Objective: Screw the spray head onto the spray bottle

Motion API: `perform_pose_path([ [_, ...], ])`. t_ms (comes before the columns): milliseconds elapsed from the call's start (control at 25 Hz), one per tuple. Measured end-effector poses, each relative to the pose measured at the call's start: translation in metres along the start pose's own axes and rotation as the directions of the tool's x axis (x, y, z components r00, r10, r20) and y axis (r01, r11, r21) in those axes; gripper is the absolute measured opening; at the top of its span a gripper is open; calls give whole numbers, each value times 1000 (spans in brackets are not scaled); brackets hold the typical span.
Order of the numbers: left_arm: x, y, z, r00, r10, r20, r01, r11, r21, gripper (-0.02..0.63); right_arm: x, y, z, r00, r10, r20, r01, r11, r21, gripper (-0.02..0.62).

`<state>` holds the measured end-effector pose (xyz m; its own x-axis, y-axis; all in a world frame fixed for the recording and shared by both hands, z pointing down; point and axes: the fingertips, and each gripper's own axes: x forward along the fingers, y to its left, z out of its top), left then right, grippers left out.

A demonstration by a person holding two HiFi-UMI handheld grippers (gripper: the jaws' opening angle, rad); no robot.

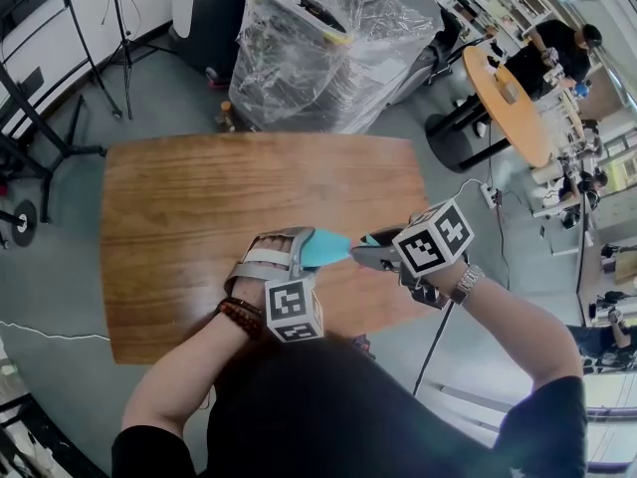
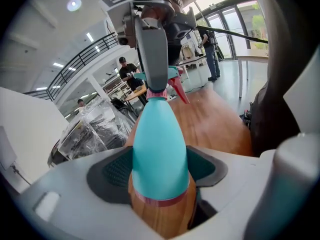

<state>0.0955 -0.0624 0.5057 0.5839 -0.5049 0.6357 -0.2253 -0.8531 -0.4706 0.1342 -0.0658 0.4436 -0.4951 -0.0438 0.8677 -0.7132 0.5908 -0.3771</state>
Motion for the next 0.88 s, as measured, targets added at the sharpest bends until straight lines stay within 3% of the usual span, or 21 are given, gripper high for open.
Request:
perform_pose_path([
  [160,-5,2,0,999,-12,43,13,1000,-25,360,-3,7,2,999,-42,-21,38,984,-177,120],
  [240,-5,4,0,998,-21,51,23,999,-41,360,-3,8,2,995,-93,-37,79,953,-293,120],
  [400,-5,5,1,997,-37,65,40,998,-45,360,-2,11,0,979,-199,-40,144,818,-557,120],
  [560,-7,2,0,997,-53,64,56,998,-38,360,0,18,-3,961,-275,-32,170,676,-717,120],
  [640,-8,-1,0,996,-79,52,81,996,-32,360,1,19,-7,948,-318,-18,179,579,-796,120],
  [680,-8,-2,0,994,-97,44,98,995,-30,360,2,19,-9,939,-344,-7,181,512,-840,120],
  [840,-9,-13,0,981,-195,18,196,979,-60,360,7,24,-19,888,-455,63,142,142,-980,120],
  [880,-9,-16,0,975,-222,19,223,972,-79,360,7,26,-21,876,-477,74,120,67,-991,120],
])
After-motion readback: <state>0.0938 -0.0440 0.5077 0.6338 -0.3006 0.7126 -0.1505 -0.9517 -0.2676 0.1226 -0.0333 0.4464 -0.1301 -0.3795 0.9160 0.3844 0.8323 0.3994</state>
